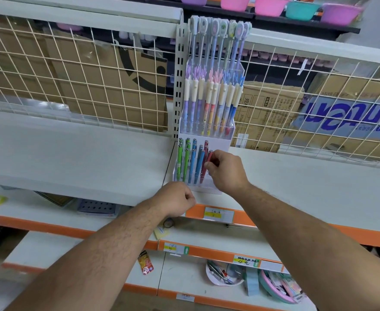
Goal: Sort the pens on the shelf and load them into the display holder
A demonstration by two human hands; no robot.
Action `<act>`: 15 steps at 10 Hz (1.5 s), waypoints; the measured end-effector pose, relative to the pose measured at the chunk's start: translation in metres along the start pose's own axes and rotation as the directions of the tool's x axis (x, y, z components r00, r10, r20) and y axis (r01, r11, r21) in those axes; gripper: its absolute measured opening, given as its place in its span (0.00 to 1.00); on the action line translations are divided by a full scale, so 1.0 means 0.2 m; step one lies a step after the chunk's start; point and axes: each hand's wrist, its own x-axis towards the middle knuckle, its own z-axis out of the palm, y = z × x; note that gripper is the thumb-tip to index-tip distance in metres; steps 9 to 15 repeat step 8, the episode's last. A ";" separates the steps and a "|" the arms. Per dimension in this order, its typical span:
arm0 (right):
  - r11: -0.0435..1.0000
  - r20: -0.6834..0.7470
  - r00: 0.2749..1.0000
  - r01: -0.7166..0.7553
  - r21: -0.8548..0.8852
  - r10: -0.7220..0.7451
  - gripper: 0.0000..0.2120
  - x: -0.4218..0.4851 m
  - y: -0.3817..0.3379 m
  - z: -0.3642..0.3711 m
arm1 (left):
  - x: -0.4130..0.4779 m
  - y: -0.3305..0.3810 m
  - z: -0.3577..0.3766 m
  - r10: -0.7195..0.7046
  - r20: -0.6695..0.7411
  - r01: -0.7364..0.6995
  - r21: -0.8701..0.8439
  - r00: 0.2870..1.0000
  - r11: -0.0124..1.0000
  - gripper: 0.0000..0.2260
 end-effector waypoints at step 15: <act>0.985 -0.019 0.985 -0.170 -0.009 0.170 0.09 -0.10 -0.02 0.06 | -0.02 0.02 -0.02 0.019 0.039 -0.020 0.035 0.999 0.999 0.09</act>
